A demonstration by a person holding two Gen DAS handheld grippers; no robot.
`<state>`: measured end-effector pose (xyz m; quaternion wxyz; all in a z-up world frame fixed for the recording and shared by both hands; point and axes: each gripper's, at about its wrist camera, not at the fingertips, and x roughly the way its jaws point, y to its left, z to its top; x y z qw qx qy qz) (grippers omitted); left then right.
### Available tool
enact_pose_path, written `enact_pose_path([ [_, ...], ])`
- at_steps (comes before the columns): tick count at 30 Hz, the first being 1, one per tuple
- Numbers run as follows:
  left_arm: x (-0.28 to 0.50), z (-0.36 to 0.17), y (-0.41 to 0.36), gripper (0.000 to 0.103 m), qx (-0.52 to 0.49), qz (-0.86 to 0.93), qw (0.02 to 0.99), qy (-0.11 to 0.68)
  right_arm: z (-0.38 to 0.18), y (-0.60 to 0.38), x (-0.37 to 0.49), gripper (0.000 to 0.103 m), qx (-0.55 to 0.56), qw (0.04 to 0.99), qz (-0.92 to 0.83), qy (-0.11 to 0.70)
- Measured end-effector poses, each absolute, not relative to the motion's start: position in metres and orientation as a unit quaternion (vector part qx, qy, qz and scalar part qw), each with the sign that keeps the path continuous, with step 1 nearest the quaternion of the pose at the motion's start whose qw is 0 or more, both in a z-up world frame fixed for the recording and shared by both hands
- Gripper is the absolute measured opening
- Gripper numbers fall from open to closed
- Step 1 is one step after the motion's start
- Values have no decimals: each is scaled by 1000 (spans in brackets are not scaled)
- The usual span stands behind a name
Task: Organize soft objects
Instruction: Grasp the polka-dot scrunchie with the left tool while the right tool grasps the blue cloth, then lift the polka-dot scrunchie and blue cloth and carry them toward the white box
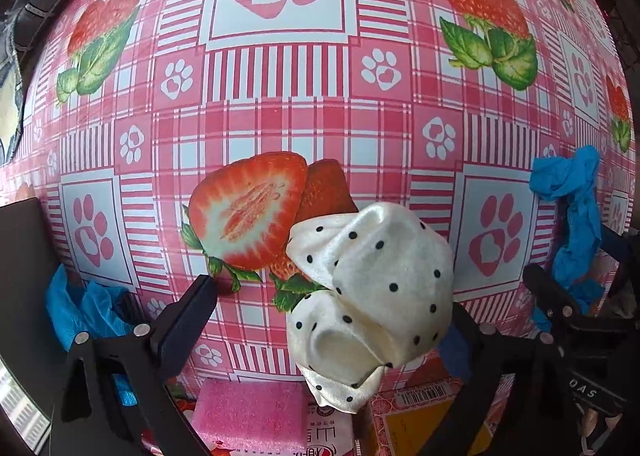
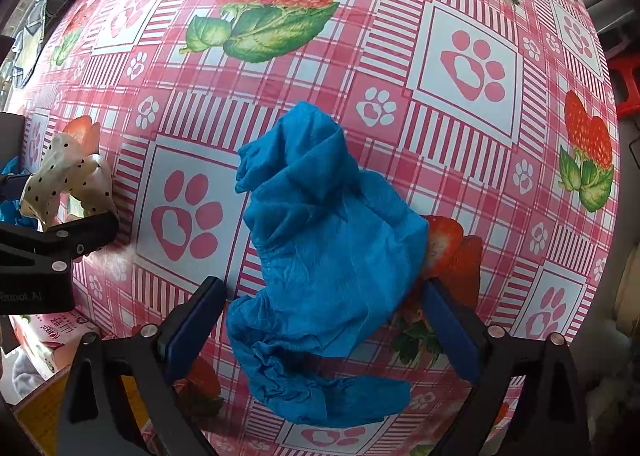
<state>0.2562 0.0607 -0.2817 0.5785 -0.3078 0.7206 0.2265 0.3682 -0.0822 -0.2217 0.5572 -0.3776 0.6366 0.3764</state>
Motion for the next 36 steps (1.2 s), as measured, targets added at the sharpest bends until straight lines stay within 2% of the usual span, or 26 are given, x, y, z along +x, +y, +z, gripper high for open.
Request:
enact_pose_path([
  [1, 255, -278, 58, 90, -305, 225, 582, 719, -219, -84, 369, 84, -375, 560, 377, 636],
  [3, 254, -267, 53, 78, -299, 220, 591, 716, -212, -87, 373, 62, -368, 568, 378, 631],
  [4, 254, -262, 51, 63, -294, 217, 596, 715, -210, -88, 375, 57, -365, 571, 377, 631],
  [5, 253, -255, 48, 44, -291, 213, 599, 715, -208, -89, 377, 47, -362, 574, 376, 631],
  [6, 252, -253, 46, 36, -290, 210, 600, 715, -206, -90, 379, 37, -359, 577, 373, 632],
  [7, 251, -250, 45, 33, -289, 211, 600, 715, -204, -91, 380, 33, -357, 580, 367, 634],
  [9, 248, -242, 43, 32, -284, 224, 602, 712, -203, -93, 384, 27, -348, 579, 363, 643],
  [22, 209, -173, 41, 30, -263, 254, 636, 680, -176, -138, 391, 27, -257, 573, 325, 707],
  [30, 183, -118, 27, 30, -265, 260, 648, 665, -144, -153, 382, 27, -237, 589, 317, 705],
  [36, 168, -109, 28, 30, -266, 261, 658, 654, -128, -161, 382, 27, -211, 595, 312, 710],
])
